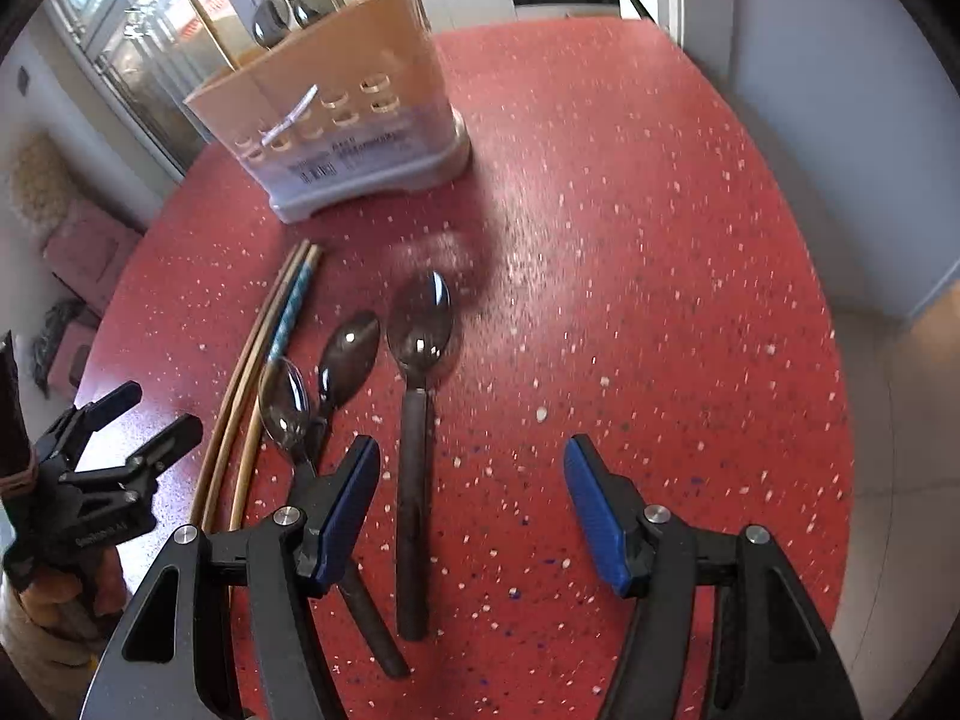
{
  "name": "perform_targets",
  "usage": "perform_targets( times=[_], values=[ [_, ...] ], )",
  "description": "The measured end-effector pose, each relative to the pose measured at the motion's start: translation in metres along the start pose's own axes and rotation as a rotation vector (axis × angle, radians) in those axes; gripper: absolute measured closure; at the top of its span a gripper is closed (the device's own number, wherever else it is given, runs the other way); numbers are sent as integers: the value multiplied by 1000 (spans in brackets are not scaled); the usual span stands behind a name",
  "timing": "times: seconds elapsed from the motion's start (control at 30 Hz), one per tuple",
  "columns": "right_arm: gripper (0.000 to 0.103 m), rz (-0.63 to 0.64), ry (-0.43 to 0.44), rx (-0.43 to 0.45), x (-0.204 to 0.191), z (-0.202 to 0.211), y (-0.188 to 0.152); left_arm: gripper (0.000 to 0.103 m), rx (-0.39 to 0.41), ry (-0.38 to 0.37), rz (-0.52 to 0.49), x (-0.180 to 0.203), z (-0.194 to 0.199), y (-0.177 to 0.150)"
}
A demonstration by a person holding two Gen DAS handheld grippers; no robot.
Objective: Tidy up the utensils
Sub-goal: 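Open both grippers to release the chopsticks and pull back, then grasp a dark spoon handle with the right gripper while the left gripper grasps a plain chopstick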
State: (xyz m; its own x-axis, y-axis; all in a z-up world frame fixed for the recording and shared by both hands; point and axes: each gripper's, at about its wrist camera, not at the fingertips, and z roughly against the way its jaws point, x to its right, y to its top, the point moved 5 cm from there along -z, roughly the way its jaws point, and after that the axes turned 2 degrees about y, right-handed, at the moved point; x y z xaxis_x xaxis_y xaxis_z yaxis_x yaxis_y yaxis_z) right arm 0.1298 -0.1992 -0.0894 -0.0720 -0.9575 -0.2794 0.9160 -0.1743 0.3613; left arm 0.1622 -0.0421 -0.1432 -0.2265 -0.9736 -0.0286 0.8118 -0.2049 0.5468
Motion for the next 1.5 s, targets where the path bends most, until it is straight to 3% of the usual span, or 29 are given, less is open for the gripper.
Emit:
perform_targets(
  times=[0.33,0.5,0.83,0.93,1.17,1.37,1.5],
  values=[
    [36,29,-65,-40,-11,-11,6,0,-37,-86,31,-1,-7,7],
    [36,55,-83,-60,-18,-22,7,0,-47,-54,13,-2,-11,6],
    [36,91,-119,-66,-32,-34,11,0,-54,-128,26,-10,-9,-1],
    [36,102,-134,-67,-32,-36,12,0,-59,-84,-7,-9,-10,-3],
    [37,159,-195,-81,-38,-41,13,0,-65,-85,-27,-7,-13,2],
    [44,177,-184,-134,-48,-50,26,0,-87,-55,-87,4,-25,21],
    [59,170,-180,-183,-49,-56,39,0,-109,-40,-121,12,-32,35]
  ],
)
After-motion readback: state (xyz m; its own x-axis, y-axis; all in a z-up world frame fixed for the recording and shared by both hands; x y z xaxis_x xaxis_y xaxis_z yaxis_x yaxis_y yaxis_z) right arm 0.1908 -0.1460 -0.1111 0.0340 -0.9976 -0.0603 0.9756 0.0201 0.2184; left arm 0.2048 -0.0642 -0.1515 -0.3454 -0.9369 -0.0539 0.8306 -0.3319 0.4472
